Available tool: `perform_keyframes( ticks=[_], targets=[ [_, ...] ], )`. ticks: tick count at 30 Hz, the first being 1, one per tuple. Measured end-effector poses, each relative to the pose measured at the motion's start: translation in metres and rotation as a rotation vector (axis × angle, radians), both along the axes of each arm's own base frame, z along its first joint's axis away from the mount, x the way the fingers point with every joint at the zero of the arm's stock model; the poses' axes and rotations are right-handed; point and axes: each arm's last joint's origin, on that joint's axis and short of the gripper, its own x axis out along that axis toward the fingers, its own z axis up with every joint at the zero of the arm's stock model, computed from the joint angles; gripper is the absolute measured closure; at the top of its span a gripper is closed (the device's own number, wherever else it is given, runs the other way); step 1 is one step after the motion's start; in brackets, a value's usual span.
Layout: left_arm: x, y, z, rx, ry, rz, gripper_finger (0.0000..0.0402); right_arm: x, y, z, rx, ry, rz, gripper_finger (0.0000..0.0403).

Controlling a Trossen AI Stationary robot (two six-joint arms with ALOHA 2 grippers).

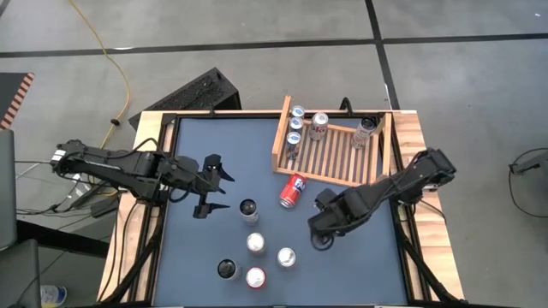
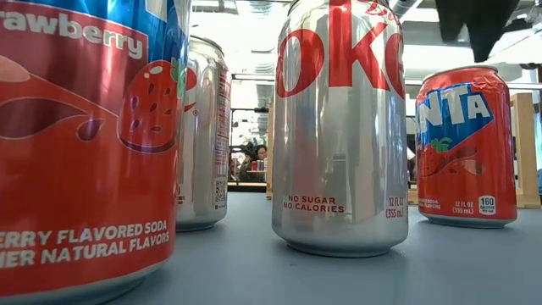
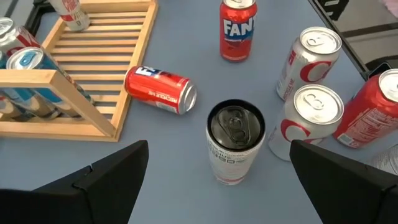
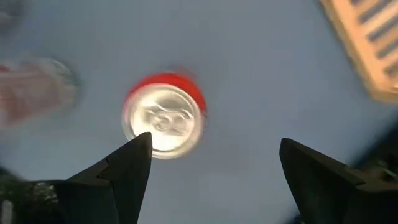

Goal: Place canned beverage on shelf
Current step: Put the middle red soda can on the shelf

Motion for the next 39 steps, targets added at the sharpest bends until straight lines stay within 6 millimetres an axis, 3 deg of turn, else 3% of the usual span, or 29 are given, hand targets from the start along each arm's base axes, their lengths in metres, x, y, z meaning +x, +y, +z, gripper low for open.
perform_keyframes(
  ticks=[4, 10, 16, 22, 39],
  targets=[
    [0.000, 0.000, 0.000, -0.002, -0.001, 0.002, 0.0021, -0.004, -0.002, -0.003, 0.032, -0.112, 0.000, 0.0076],
    [0.000, 0.000, 0.000, -0.002, -0.003, 0.002, 0.0021, 0.000, -0.002, -0.024, 0.052, -0.070, -0.005, 0.0076],
    [0.000, 0.000, 0.000, -0.002, -0.003, 0.003, 0.0021, 0.010, 0.001, -0.024, 0.083, -0.160, 0.014, 0.0076],
    [0.000, 0.000, 0.000, -0.008, 0.000, 0.005, 0.0021, 0.008, -0.001, -0.034, 0.031, -0.066, 0.017, 0.0076],
    [0.000, 0.000, 0.000, -0.011, 0.004, 0.008, 0.0021, 0.015, 0.002, -0.036, 0.091, -0.094, 0.034, 0.0076]
  ],
)
